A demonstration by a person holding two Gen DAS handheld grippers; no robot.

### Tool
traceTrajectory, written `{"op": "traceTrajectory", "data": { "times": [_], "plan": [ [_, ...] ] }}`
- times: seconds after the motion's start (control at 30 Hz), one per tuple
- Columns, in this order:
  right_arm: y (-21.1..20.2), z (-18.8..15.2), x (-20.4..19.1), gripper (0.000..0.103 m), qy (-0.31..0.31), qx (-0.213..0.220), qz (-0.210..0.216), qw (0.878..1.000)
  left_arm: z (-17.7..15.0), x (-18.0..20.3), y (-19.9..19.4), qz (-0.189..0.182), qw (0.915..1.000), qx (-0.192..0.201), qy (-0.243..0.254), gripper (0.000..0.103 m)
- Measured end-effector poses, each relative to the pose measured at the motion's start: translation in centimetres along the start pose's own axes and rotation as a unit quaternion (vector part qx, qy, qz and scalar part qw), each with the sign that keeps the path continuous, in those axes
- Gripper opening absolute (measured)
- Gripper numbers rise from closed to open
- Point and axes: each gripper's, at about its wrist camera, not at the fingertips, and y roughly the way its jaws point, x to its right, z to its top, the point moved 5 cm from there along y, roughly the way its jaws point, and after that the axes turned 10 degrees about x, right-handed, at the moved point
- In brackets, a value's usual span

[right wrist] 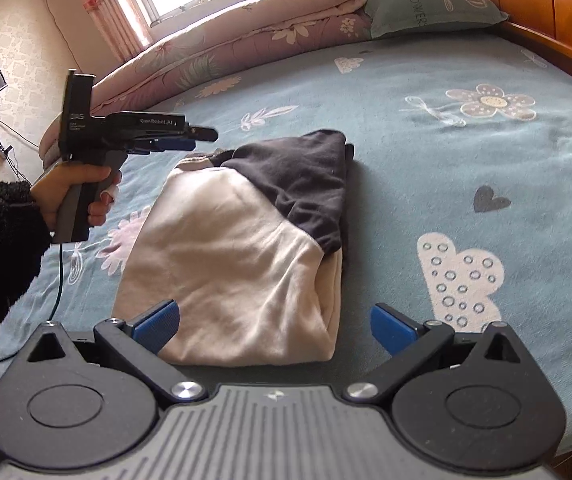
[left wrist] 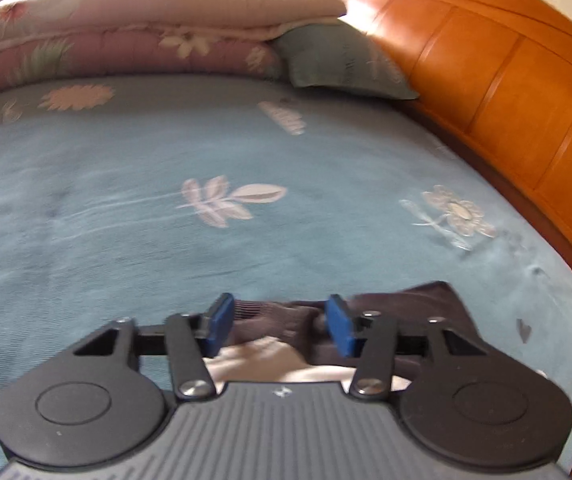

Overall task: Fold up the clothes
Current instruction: 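Open the left gripper and withdraw it from the folded bundle, then close the right gripper on the dark ribbed edge of the bundle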

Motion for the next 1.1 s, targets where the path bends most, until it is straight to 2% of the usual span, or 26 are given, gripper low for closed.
{"op": "traceTrajectory", "data": {
  "times": [0.13, 0.17, 0.23, 0.3, 0.33, 0.37, 0.4, 0.5, 0.63, 0.77, 0.93, 0.97, 1.0, 1.1],
  "plan": [
    [0.2, 4.1, 0.0, 0.103, -0.034, 0.019, 0.048, 0.998, -1.0, -1.3, -1.6, -0.009, 0.9984, -0.042, -0.036, 0.046],
    [0.6, 5.6, -0.5, 0.103, -0.053, 0.025, 0.066, 0.996, -1.6, -1.2, -2.3, -0.010, 0.9977, -0.054, -0.041, 0.052],
    [2.1, 8.6, -1.7, 0.095, -0.092, 0.031, 0.108, 0.989, -2.8, -0.7, -3.7, -0.020, 0.9949, -0.082, -0.056, 0.063],
    [4.6, 11.3, -3.0, 0.078, -0.131, 0.022, 0.146, 0.980, -3.8, 0.0, -5.3, -0.031, 0.9938, -0.090, -0.057, 0.065],
    [6.5, 12.3, -3.6, 0.072, -0.151, 0.010, 0.152, 0.977, -4.2, 0.2, -6.1, -0.034, 0.9941, -0.087, -0.055, 0.067],
    [8.4, 13.3, -4.1, 0.058, -0.169, -0.004, 0.158, 0.973, -4.5, 0.3, -7.0, -0.034, 0.9951, -0.077, -0.053, 0.072],
    [10.7, 13.9, -4.5, 0.048, -0.181, -0.023, 0.160, 0.970, -4.7, 0.2, -7.8, -0.032, 0.9959, -0.067, -0.052, 0.074],
    [17.4, 15.1, -5.6, 0.033, -0.198, -0.075, 0.174, 0.962, -5.4, -0.8, -9.7, -0.011, 0.9977, -0.040, -0.054, 0.075],
    [24.3, 14.8, -6.9, 0.032, -0.213, -0.118, 0.197, 0.950, -6.6, -2.6, -11.0, 0.025, 0.9970, -0.027, -0.068, 0.075],
    [28.3, 13.6, -6.7, 0.032, -0.226, -0.144, 0.192, 0.944, -7.9, -4.5, -11.4, 0.041, 0.9937, -0.023, -0.102, 0.075],
    [30.0, 12.7, -6.0, 0.032, -0.239, -0.156, 0.189, 0.939, -8.5, -5.5, -11.3, 0.059, 0.9927, -0.019, -0.103, 0.075],
    [30.2, 12.5, -6.0, 0.034, -0.245, -0.156, 0.192, 0.937, -8.6, -5.6, -11.2, 0.058, 0.9927, -0.019, -0.105, 0.075],
    [30.2, 12.3, -6.1, 0.040, -0.248, -0.159, 0.199, 0.935, -8.6, -5.6, -11.1, 0.057, 0.9926, -0.019, -0.105, 0.075],
    [30.3, 12.3, -6.0, 0.045, -0.255, -0.165, 0.213, 0.929, -8.7, -5.5, -11.1, 0.057, 0.9931, -0.017, -0.101, 0.076]
  ]
}}
